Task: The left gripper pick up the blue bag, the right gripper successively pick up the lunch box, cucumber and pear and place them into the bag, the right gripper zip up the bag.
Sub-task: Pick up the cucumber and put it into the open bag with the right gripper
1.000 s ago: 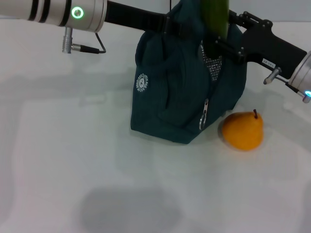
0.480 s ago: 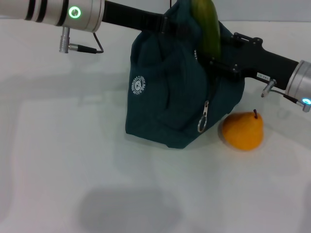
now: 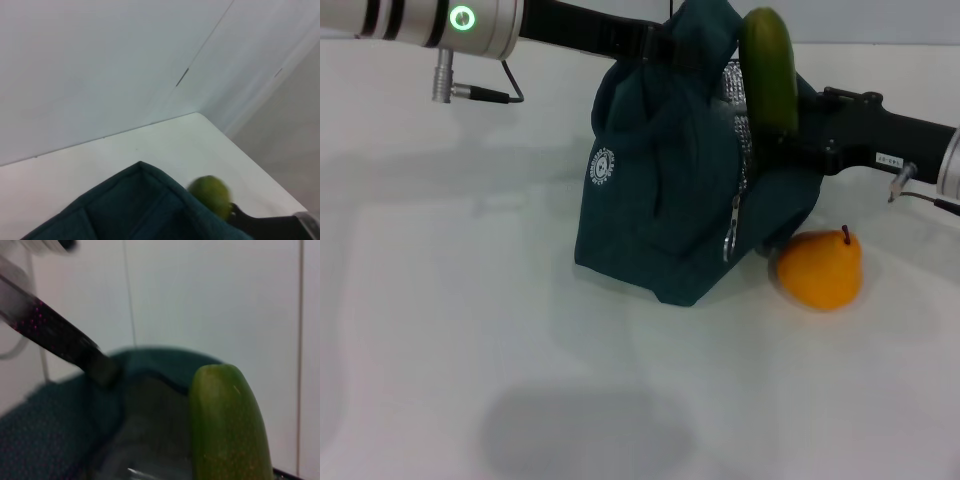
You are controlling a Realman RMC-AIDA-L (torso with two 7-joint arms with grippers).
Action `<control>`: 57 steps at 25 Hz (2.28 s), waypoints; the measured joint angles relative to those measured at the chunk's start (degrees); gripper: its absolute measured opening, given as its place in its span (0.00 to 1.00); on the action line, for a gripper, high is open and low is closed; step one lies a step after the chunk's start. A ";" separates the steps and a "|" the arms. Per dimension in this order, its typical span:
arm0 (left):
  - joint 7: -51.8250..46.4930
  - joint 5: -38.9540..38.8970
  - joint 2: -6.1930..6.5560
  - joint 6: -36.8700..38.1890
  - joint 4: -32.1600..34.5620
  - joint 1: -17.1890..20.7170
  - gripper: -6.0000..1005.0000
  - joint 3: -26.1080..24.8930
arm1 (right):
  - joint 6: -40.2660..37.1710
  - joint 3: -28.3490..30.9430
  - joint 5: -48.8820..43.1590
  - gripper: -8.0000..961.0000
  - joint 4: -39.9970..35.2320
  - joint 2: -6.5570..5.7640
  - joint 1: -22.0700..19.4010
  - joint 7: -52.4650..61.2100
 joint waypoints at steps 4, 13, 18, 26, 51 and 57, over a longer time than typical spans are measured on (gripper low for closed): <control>0.07 0.00 0.07 0.25 -0.02 -0.12 0.06 -0.04 | 3.68 -6.55 0.00 0.63 -3.41 -0.14 -0.02 4.69; 0.22 0.02 0.15 0.27 -0.03 -0.10 0.06 -0.02 | 1.86 -10.17 -0.08 0.62 -7.31 -0.11 1.44 8.86; 0.43 0.04 0.15 0.27 -0.03 -0.14 0.06 -0.03 | 4.96 -15.91 -4.72 0.61 -9.79 -0.38 3.01 15.89; 0.45 0.04 0.36 0.31 -0.03 -0.18 0.06 -0.51 | 5.20 -16.36 -11.76 0.60 -14.47 -0.20 2.17 22.26; 1.44 -1.51 1.82 2.10 -0.06 0.60 0.06 -2.29 | -5.53 -10.20 -11.52 0.61 -31.52 -0.44 -7.55 29.14; 2.03 -1.61 1.75 2.86 -0.20 0.64 0.06 -3.27 | -6.14 -9.91 -11.71 0.61 -33.03 -0.47 -9.55 29.25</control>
